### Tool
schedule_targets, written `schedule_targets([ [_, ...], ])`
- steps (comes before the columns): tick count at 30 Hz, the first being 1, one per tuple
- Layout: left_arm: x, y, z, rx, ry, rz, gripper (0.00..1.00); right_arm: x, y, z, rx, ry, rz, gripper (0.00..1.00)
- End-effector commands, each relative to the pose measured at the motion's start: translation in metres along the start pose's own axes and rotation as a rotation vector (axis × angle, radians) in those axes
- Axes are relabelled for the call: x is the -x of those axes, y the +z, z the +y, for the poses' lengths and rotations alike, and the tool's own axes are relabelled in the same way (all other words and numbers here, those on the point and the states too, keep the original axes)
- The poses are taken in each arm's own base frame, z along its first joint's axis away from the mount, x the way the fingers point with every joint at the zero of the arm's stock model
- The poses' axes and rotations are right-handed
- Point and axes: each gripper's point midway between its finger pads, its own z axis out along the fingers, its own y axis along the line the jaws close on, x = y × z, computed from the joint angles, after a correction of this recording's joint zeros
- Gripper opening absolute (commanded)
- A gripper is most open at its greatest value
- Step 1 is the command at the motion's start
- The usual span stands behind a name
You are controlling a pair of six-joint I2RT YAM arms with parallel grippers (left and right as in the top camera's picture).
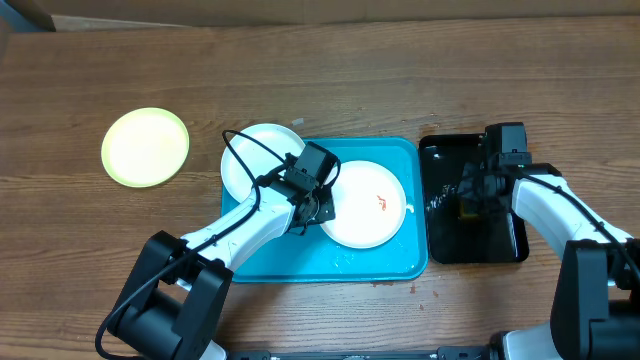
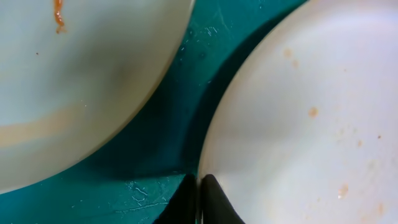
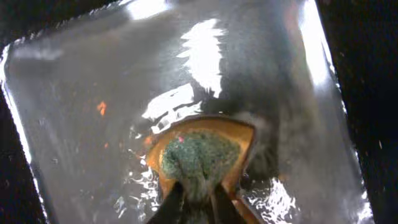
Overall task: Clean dirty plates on tray and stack at the side
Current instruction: 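Lift the sponge and dip it in the black tray's water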
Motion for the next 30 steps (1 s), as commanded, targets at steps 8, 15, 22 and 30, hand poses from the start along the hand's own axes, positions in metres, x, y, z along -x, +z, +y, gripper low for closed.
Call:
schedule_targets([
  [8, 0.007, 0.000, -0.005, -0.002, 0.007, -0.022, 0.11, 0.018, -0.014, 0.006, 0.009, -0.007, -0.022, 0.14],
  [15, 0.007, 0.000, -0.005, -0.002, 0.007, -0.022, 0.17, 0.016, -0.014, 0.006, 0.006, -0.011, -0.015, 0.22],
  [22, 0.007, 0.000, -0.005, -0.002, 0.007, -0.022, 0.19, 0.011, -0.014, 0.004, -0.001, -0.011, 0.007, 0.40],
  [30, 0.007, 0.000, -0.005, -0.003, 0.007, -0.021, 0.20, -0.001, -0.008, 0.000, -0.009, -0.011, 0.032, 0.24],
])
